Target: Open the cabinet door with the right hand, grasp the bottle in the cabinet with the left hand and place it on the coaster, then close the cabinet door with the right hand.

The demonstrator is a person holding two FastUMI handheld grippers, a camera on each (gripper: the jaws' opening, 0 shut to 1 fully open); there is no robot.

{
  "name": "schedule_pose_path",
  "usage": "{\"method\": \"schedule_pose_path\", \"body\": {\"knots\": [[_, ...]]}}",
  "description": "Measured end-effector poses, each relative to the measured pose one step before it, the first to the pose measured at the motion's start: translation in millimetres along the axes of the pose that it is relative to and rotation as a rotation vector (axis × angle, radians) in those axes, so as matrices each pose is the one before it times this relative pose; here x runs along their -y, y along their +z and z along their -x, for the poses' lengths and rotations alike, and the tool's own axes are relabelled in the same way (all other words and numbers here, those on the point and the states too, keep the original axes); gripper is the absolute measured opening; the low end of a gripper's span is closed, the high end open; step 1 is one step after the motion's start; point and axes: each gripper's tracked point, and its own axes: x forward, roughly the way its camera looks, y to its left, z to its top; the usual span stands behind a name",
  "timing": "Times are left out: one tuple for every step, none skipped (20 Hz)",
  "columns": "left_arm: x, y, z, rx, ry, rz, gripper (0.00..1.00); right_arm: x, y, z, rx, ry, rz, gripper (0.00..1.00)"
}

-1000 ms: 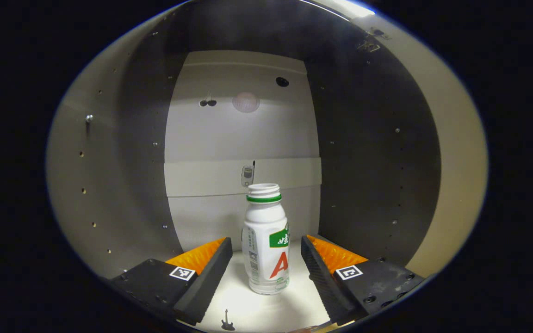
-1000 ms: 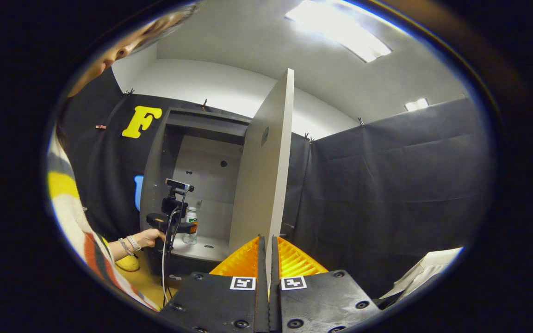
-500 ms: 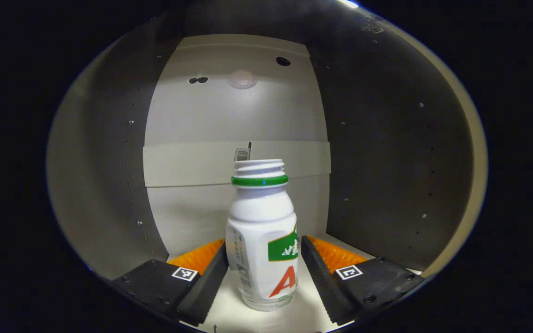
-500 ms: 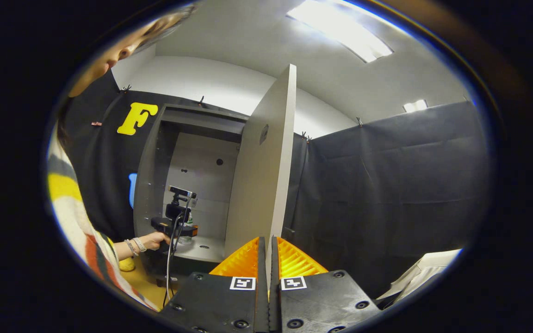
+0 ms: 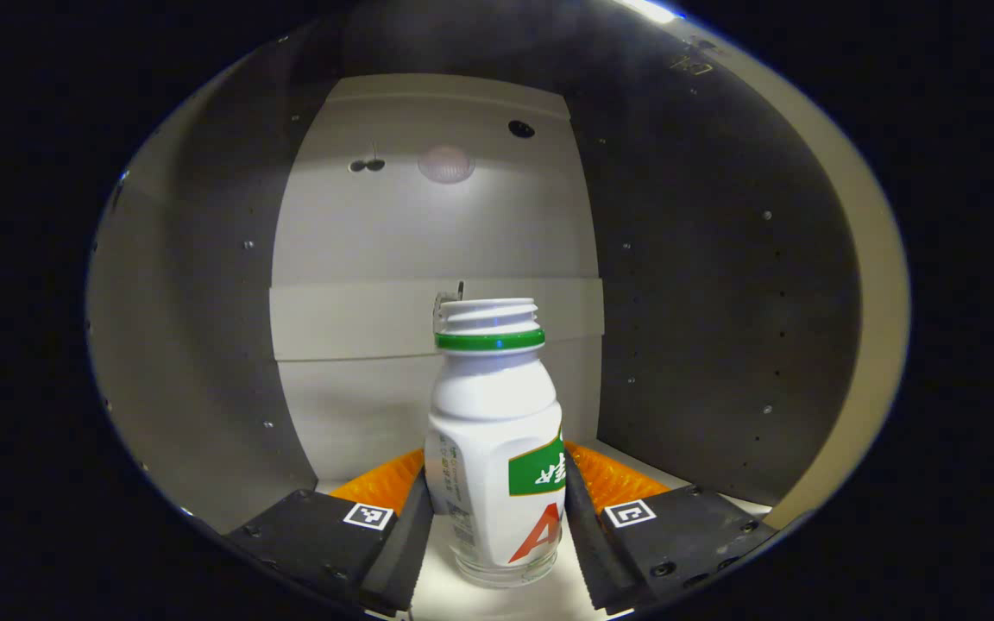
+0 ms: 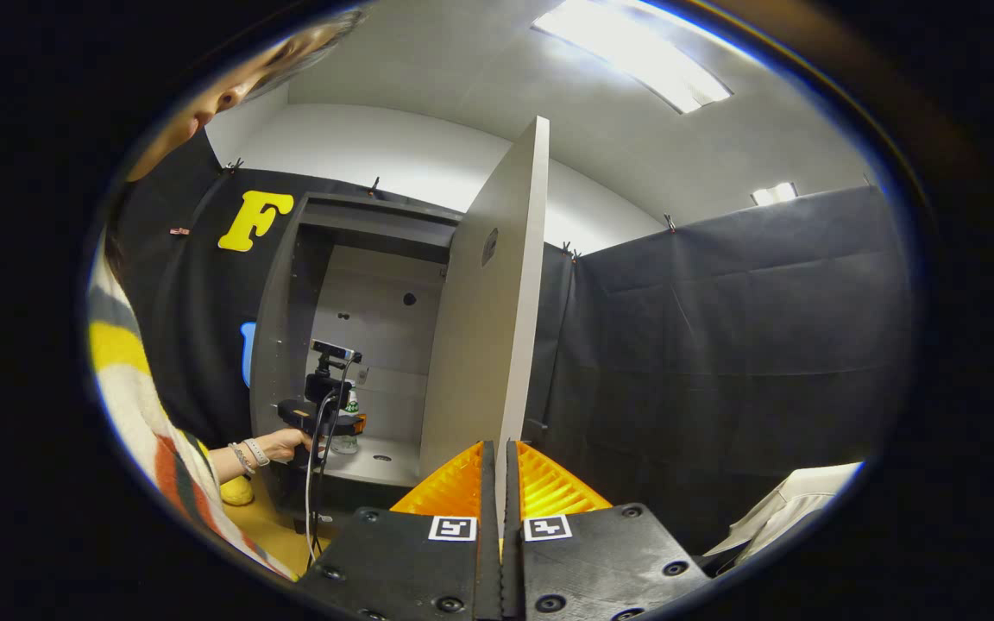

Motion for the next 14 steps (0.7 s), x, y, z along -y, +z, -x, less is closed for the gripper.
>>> {"method": "schedule_pose_path", "body": {"knots": [[-1.15,5.76,9.28,0.01183,-0.00283,-0.00072,0.74,-1.04,1.46,1.82,0.00546,0.00838,-0.00065,0.05],[-0.77,7.01,9.95,0.01141,-0.00569,0.00360,0.75,-0.99,1.81,0.76,0.00565,0.01197,-0.00207,0.05],[0.08,6.20,11.33,0.01178,-0.00863,0.00576,0.75,-1.16,1.98,2.09,0.00587,0.01370,-0.00281,0.05],[0.73,7.49,11.66,0.01171,-0.01021,0.00368,0.74,-1.95,1.21,1.58,0.00400,0.01517,-0.00335,0.05],[0.05,5.74,11.56,0.01116,-0.00867,-0.00182,0.74,-2.62,0.55,1.64,0.00197,0.01306,-0.00498,0.05],[-0.30,5.63,12.64,0.01193,-0.00963,-0.00672,0.74,-10.83,-3.26,-0.65,-0.00260,0.01546,-0.00814,0.05],[-0.38,4.76,12.68,0.01034,-0.00530,-0.00602,0.75,-7.90,-2.08,-0.79,-0.00499,0.01985,-0.01073,0.05],[-0.35,3.77,13.27,0.00623,-0.00634,-0.00236,0.75,-5.56,-2.84,-2.78,-0.00607,0.02385,-0.01073,0.05],[2.12,0.96,13.57,0.00307,-0.01087,0.00310,0.75,-6.22,-2.77,-0.89,-0.00764,0.02676,-0.00860,0.05],[1.88,1.16,13.24,0.00152,-0.01556,0.01146,0.75,-6.30,-2.95,-1.58,-0.00817,0.02862,-0.00588,0.05],[2.33,-0.29,14.56,0.00090,-0.01594,0.01607,0.74,-5.68,-2.68,-0.66,-0.00915,0.02835,-0.00501,0.05],[0.49,-1.25,13.54,-0.00186,-0.00942,0.01631,0.74,-7.27,-4.34,-3.49,-0.00957,0.02886,-0.00521,0.05],[-0.89,-2.03,13.87,0.00006,-0.00370,0.01440,0.74,-6.72,-3.36,-2.73,-0.01032,0.02552,-0.00608,0.05],[-1.09,-1.06,14.02,0.00363,-0.00249,0.01004,0.74,-6.17,-2.84,-3.02,-0.00955,0.02285,-0.00728,0.05]]}}
